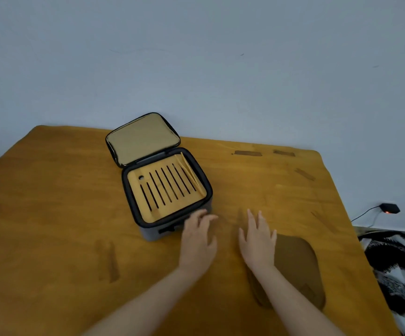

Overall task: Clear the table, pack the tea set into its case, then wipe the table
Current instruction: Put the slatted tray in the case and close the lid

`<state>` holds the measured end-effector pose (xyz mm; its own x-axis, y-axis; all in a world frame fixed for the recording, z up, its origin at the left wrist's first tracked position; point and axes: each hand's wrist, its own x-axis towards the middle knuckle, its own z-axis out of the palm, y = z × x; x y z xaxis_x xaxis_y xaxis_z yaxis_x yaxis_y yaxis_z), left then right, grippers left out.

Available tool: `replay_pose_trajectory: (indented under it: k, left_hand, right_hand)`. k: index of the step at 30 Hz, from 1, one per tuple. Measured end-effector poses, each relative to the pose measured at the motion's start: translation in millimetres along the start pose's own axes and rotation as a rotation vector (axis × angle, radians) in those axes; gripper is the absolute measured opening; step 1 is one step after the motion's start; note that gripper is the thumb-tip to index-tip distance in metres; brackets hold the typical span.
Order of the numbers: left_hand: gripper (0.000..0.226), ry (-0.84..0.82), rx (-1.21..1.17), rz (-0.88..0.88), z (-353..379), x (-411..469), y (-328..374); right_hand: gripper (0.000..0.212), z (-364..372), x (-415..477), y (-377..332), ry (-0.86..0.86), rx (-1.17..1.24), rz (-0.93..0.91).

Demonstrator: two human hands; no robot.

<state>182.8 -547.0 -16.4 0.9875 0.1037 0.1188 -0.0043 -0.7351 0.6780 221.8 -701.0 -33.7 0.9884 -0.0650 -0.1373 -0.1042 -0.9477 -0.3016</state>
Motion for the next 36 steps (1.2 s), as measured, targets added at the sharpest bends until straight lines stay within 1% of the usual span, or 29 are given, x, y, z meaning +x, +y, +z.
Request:
replay_pose_trajectory:
  k: [2, 4, 7, 12, 14, 17, 20, 23, 27, 32, 36]
  left_hand:
    - [0.048, -0.128, -0.033, -0.093, 33, -14, 16]
    - [0.046, -0.204, -0.035, -0.18, 58, -21, 29]
    - [0.045, -0.251, 0.055, -0.203, 86, -28, 44]
    - [0.059, -0.289, 0.226, -0.216, 106, -35, 55]
    - [0.055, -0.295, 0.231, -0.201, 108, -36, 55]
    - [0.04, -0.337, 0.162, -0.216, 110, -37, 56]
    - [0.03, -0.378, 0.109, -0.246, 111, -36, 59]
    - [0.033, -0.379, 0.09, -0.234, 111, -33, 59]
    - [0.038, -0.358, 0.054, -0.225, 102, -30, 49]
    - [0.051, -0.271, 0.017, -0.228, 81, -26, 38]
    - [0.054, -0.195, 0.023, -0.183, 52, -19, 31]
  right_hand:
    - [0.059, -3, -5, 26, -0.049, -0.083, -0.006]
    - [0.059, -5, -9, 52, -0.085, -0.13, 0.0]
    - [0.058, -6, -13, 85, -0.113, -0.176, 0.04]
    - [0.056, -6, -16, 125, -0.113, -0.205, 0.102]
    - [0.054, -5, -16, 134, -0.087, -0.202, 0.131]
    - [0.05, -5, -13, 143, -0.024, -0.173, 0.181]
    - [0.037, -1, -7, 153, 0.074, -0.084, 0.128]
    - [0.036, 0, -1, 158, 0.093, 0.027, 0.086]
    - [0.036, -2, 3, 147, 0.136, 0.131, 0.03]
    - [0.034, -1, 7, 129, 0.216, 0.234, -0.075]
    - [0.032, -5, 16, 103, 0.303, 0.249, -0.152]
